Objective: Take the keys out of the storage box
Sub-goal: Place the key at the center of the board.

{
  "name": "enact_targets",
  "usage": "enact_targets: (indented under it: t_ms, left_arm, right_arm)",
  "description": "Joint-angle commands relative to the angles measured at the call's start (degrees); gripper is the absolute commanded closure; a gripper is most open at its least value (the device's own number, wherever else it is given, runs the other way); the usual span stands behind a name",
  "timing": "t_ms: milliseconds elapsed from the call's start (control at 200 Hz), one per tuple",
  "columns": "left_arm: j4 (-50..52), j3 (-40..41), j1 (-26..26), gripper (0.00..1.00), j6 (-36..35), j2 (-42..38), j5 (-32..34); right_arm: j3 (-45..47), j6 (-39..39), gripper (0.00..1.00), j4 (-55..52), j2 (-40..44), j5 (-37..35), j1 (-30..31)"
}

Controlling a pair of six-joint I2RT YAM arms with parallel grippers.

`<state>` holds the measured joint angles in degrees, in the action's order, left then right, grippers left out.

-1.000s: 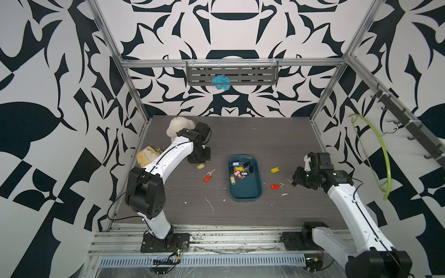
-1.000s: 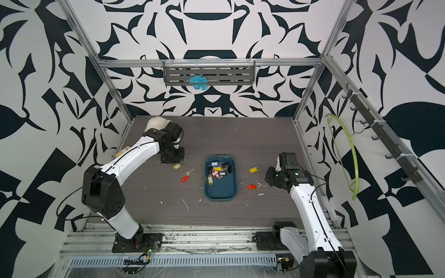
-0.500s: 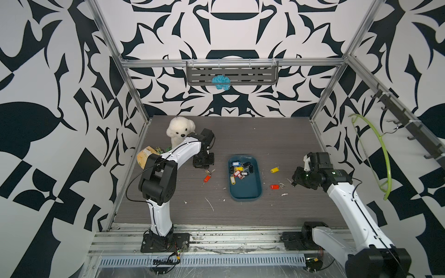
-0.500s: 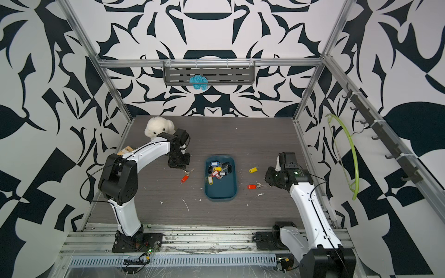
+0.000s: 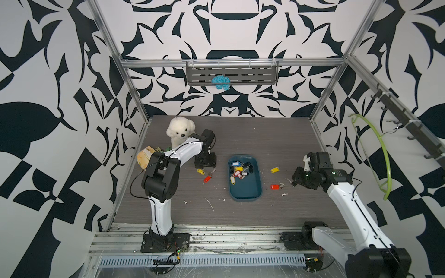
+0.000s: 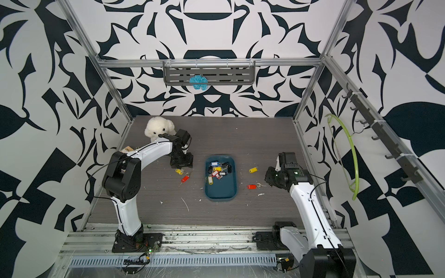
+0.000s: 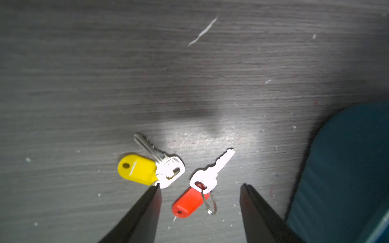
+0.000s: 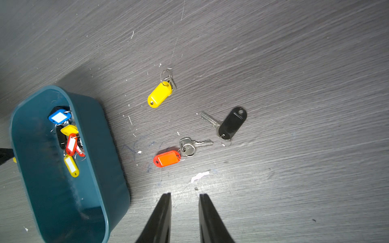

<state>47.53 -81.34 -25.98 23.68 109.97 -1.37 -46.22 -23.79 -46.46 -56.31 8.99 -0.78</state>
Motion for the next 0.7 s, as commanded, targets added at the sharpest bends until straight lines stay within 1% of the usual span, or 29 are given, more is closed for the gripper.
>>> enact_targets:
  t_ms: [0,125,290,365,415,505,565,625,695]
  left_arm:
    - [-2.4,2.6,0.2,0.31,0.0,-6.7,-0.3]
    - [-3.9,4.9,0.1,0.30,0.1,-13.4,0.4]
    - [-6.3,8.0,-0.9,0.31,0.1,-19.3,-3.0]
    - [-5.7,8.1,-2.2,0.31,-0.2,-19.8,-2.8]
    - [-5.7,8.4,-3.1,0.31,-0.2,-19.9,-2.8]
    - [-6.3,9.1,-4.7,0.31,0.2,-19.4,-2.9]
    - [-6.3,8.8,-6.0,0.32,0.5,-18.8,-2.8]
    - [-5.7,7.5,-8.3,0.32,0.5,-18.0,-1.9]
    - [-3.3,4.1,-12.3,0.32,0.4,-16.3,0.3]
  right_arm:
    - [-0.1,0.7,0.71,0.2,0.7,0.3,-0.2]
    - [-0.7,1.0,0.71,0.1,0.5,1.7,-0.2]
    - [-1.9,1.7,0.70,-0.3,-0.2,3.9,-0.1]
    - [-3.0,1.5,0.69,-0.5,-1.0,7.0,0.1]
    - [-4.2,1.3,0.68,-0.7,-1.2,7.6,1.3]
    - [-6.6,1.6,0.67,-2.2,-2.1,4.5,4.8]
    - [-7.1,2.2,0.66,-2.9,-2.6,3.1,5.2]
    - [-6.6,2.7,0.66,-2.9,-2.7,2.7,5.3]
    - [-5.4,3.0,0.66,-3.0,-2.4,2.2,5.3]
